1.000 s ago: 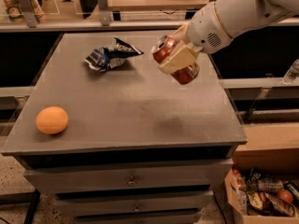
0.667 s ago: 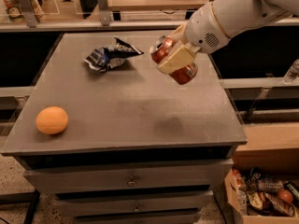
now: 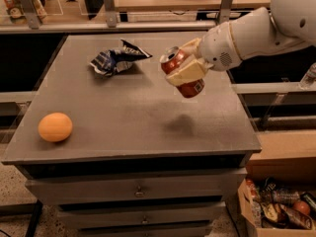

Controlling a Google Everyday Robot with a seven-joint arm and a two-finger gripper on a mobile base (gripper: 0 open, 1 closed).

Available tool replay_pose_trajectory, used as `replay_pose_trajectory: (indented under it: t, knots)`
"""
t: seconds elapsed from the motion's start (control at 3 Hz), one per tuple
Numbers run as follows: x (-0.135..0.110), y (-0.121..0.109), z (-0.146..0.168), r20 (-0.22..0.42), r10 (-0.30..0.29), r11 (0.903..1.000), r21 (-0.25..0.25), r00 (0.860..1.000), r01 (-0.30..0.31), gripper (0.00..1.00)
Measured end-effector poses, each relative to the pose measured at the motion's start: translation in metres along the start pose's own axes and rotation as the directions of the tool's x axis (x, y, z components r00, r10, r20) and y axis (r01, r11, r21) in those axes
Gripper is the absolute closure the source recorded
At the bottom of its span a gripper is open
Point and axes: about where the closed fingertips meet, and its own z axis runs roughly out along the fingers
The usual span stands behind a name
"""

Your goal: Place coke can upright

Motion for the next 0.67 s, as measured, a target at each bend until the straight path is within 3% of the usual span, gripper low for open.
replay_pose_trajectory:
  t: [0.33,0.67]
  knots:
    - [0.0054,0.0006,0.0045,0.158,0.014,0.9999,-0.008,0.987,-0.013,1.00]
    - [0.0059,0.0019,0.0062,0.289,0.033,0.9993,-0.026,0.957,-0.027,1.00]
